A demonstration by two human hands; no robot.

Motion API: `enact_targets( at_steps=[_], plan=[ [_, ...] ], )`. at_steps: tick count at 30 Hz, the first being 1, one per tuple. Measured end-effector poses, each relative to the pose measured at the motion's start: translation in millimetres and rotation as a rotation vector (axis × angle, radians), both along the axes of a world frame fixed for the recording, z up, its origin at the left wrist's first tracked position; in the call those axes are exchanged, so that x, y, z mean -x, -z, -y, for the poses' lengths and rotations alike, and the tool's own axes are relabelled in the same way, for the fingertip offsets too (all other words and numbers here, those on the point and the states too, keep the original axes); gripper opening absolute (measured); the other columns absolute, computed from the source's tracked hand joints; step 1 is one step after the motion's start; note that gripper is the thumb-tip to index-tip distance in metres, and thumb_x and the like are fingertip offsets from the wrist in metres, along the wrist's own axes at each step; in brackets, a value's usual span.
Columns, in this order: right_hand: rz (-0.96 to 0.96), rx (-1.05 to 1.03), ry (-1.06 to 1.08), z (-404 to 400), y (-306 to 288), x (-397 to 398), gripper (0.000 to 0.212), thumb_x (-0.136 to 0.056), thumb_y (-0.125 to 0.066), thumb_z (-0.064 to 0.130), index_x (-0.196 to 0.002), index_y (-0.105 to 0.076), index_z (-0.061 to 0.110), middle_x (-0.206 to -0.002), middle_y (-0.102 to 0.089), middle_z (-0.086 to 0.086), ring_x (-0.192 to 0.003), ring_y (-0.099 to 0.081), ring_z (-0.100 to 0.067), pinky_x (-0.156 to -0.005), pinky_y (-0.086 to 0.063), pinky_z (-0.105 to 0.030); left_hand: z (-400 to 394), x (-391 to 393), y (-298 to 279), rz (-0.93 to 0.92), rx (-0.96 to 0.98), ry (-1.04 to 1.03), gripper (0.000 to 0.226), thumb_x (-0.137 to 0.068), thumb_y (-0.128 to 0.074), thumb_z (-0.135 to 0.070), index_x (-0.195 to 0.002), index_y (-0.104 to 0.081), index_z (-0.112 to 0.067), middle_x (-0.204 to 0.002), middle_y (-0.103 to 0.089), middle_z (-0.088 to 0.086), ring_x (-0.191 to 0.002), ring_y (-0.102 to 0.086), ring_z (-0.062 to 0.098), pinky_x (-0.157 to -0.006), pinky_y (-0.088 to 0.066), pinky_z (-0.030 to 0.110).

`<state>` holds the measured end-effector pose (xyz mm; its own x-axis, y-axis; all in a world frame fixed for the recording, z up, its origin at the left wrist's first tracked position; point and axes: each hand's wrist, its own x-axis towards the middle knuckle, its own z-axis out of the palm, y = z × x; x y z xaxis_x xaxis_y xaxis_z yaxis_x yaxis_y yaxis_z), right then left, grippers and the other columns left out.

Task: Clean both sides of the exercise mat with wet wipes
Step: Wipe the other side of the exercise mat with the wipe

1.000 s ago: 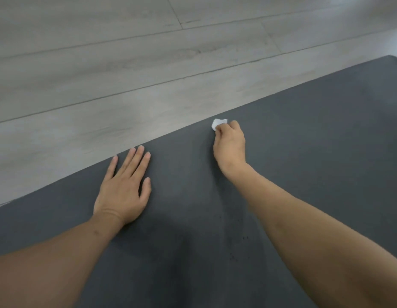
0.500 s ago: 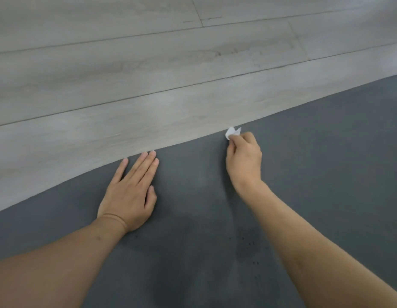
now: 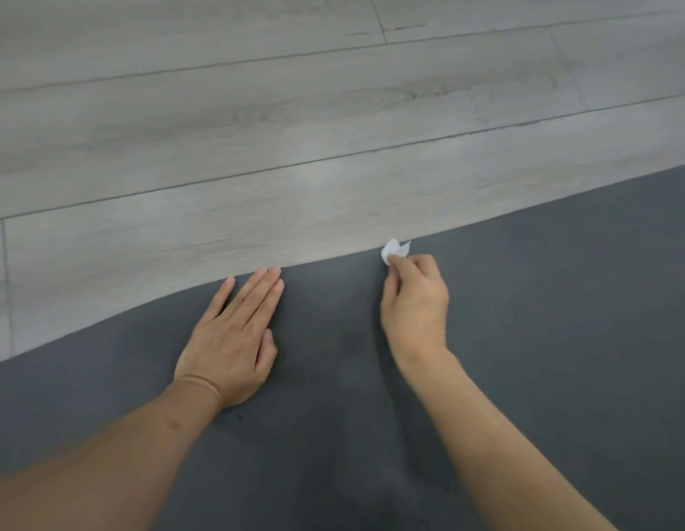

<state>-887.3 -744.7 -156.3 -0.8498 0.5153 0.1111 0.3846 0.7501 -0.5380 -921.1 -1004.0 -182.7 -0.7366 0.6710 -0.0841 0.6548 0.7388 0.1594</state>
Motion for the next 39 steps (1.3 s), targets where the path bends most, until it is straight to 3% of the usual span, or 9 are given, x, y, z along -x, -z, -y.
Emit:
enact_targets(
  at_steps=[3, 5, 8, 11, 29, 31, 33, 36, 39],
  plan=[
    [0.032, 0.024, -0.427, 76, -2, -8, 0.019, -0.091, -0.054, 0.002, -0.103, -0.068, 0.003, -0.087, -0.051, -0.007, -0.075, -0.048, -0.023, -0.061, -0.047, -0.041, -1, -1, -2, -0.004, -0.026, -0.003, 0.07, -0.095, -0.033, -0.029, -0.16, -0.032, -0.003, -0.171, -0.021, 0.008, -0.158, -0.02, 0.021, -0.128, -0.016, 0.049],
    [0.052, -0.033, -0.559, 60, -3, -3, 0.02, -0.092, -0.052, 0.005, -0.107, -0.067, 0.004, -0.091, -0.05, -0.007, -0.08, -0.047, -0.023, -0.06, -0.048, -0.042, -2, -1, -3, -0.004, -0.038, -0.009, 0.069, -0.095, -0.033, -0.029, -0.159, -0.034, -0.002, -0.171, -0.023, 0.008, -0.158, -0.021, 0.021, -0.128, -0.017, 0.05],
    [0.111, -0.084, -0.241, -21, 1, 3, 0.021, -0.097, -0.05, 0.013, -0.11, -0.066, 0.006, -0.098, -0.052, -0.003, -0.085, -0.05, -0.02, -0.074, -0.047, -0.033, -2, 0, -1, -0.001, -0.022, 0.007, 0.07, -0.095, -0.033, -0.03, -0.159, -0.034, -0.002, -0.171, -0.023, 0.008, -0.158, -0.02, 0.021, -0.127, -0.017, 0.051],
    [-0.033, -0.054, 0.166, -58, 9, -2, 0.018, -0.098, -0.055, 0.011, -0.108, -0.069, 0.007, -0.092, -0.051, 0.001, -0.081, -0.051, -0.016, -0.073, -0.04, -0.018, -2, -2, 1, 0.0, -0.019, 0.007, 0.069, -0.096, -0.031, -0.03, -0.158, -0.033, -0.001, -0.171, -0.022, 0.008, -0.158, -0.02, 0.021, -0.127, -0.018, 0.051],
    [-0.079, -0.156, 0.244, -38, 15, 4, 0.022, -0.096, -0.056, 0.007, -0.113, -0.069, 0.009, -0.097, -0.053, -0.002, -0.084, -0.05, -0.016, -0.074, -0.047, -0.028, -2, -1, 2, 0.017, -0.051, -0.005, 0.07, -0.094, -0.03, -0.028, -0.16, -0.031, -0.003, -0.172, -0.02, 0.006, -0.158, -0.019, 0.018, -0.127, -0.02, 0.053],
    [-0.079, -0.053, 0.261, -17, 13, 3, 0.021, -0.097, -0.054, 0.008, -0.113, -0.068, 0.009, -0.098, -0.052, 0.002, -0.085, -0.049, -0.012, -0.077, -0.047, -0.028, -2, -1, 3, 0.028, -0.049, -0.002, 0.07, -0.094, -0.03, -0.028, -0.16, -0.032, -0.004, -0.171, -0.021, 0.006, -0.158, -0.02, 0.018, -0.126, -0.022, 0.053],
    [-0.014, 0.06, 0.072, 35, 15, 0, 0.024, -0.097, -0.051, 0.012, -0.115, -0.066, 0.011, -0.106, -0.054, 0.0, -0.093, -0.05, -0.013, -0.081, -0.047, -0.03, -3, 1, 4, 0.01, -0.038, -0.003, 0.07, -0.094, -0.03, -0.029, -0.159, -0.032, -0.004, -0.171, -0.022, 0.007, -0.158, -0.021, 0.019, -0.125, -0.023, 0.053],
    [0.067, 0.03, -0.351, 104, 10, -14, 0.028, -0.096, -0.051, 0.013, -0.119, -0.065, 0.012, -0.108, -0.054, -0.003, -0.096, -0.05, -0.018, -0.077, -0.047, -0.031, -2, 0, 4, -0.006, -0.047, 0.0, 0.07, -0.093, -0.03, -0.028, -0.159, -0.032, -0.003, -0.17, -0.025, 0.008, -0.157, -0.023, 0.019, -0.125, -0.022, 0.052],
    [0.024, -0.126, -0.402, 50, 3, -12, 0.024, -0.095, -0.051, 0.013, -0.112, -0.066, 0.007, -0.096, -0.052, -0.007, -0.087, -0.05, -0.026, -0.064, -0.046, -0.037, -2, 1, 4, -0.023, -0.069, -0.009, 0.069, -0.093, -0.032, -0.028, -0.158, -0.036, -0.003, -0.169, -0.027, 0.007, -0.157, -0.024, 0.017, -0.126, -0.021, 0.051]
  ],
)
